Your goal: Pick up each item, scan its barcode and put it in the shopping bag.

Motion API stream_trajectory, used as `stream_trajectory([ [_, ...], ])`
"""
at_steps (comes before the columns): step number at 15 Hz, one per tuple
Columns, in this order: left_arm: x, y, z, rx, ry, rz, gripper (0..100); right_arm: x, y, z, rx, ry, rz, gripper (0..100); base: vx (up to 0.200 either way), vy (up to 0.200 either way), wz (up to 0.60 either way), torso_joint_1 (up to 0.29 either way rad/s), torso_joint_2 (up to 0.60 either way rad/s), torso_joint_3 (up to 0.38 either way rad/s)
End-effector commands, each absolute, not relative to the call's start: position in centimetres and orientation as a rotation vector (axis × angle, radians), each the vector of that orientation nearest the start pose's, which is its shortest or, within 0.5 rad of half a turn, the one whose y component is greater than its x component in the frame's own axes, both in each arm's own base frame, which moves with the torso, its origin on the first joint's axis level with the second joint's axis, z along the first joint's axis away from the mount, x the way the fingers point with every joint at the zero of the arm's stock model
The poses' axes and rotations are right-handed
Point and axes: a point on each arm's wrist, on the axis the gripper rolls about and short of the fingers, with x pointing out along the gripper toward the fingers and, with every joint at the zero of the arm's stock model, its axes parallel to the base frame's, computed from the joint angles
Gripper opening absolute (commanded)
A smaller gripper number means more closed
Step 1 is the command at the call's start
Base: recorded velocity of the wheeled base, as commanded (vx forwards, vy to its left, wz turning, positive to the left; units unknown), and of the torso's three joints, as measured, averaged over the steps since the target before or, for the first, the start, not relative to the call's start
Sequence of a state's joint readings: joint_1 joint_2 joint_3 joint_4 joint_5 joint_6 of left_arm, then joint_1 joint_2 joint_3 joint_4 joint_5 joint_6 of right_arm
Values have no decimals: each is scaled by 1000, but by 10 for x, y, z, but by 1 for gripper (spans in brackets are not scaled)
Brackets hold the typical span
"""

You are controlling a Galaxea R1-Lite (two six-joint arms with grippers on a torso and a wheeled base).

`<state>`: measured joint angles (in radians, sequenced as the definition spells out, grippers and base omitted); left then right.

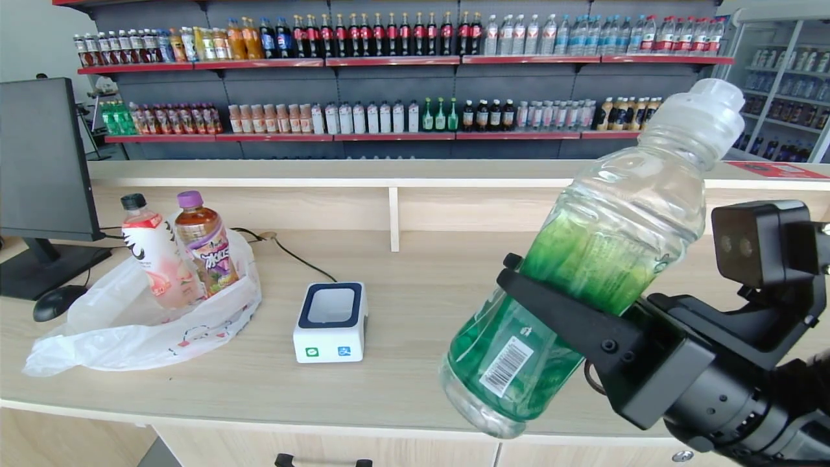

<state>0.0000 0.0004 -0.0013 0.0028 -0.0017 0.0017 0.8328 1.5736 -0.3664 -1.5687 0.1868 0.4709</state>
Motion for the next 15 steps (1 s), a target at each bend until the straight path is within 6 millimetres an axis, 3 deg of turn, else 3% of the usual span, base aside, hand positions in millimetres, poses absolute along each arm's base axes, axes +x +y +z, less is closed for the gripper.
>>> stream_trajectory([
  [1,-23,0,75,2,2,-2,100,166,165,191,512,-106,1003,0,0,0,0,0,0,0],
  [3,-23,0,76,2,2,-2,100,189,150,181,401,-131,878,0,0,0,0,0,0,0],
  [6,-23,0,75,2,3,-2,100,207,132,169,228,-164,729,0,0,0,0,0,0,0],
  [10,-23,0,76,2,0,-2,100,203,128,159,71,-172,624,0,0,0,0,0,0,0],
  [15,-23,0,75,3,3,-3,100,201,128,149,55,-129,628,0,0,0,0,0,0,0],
])
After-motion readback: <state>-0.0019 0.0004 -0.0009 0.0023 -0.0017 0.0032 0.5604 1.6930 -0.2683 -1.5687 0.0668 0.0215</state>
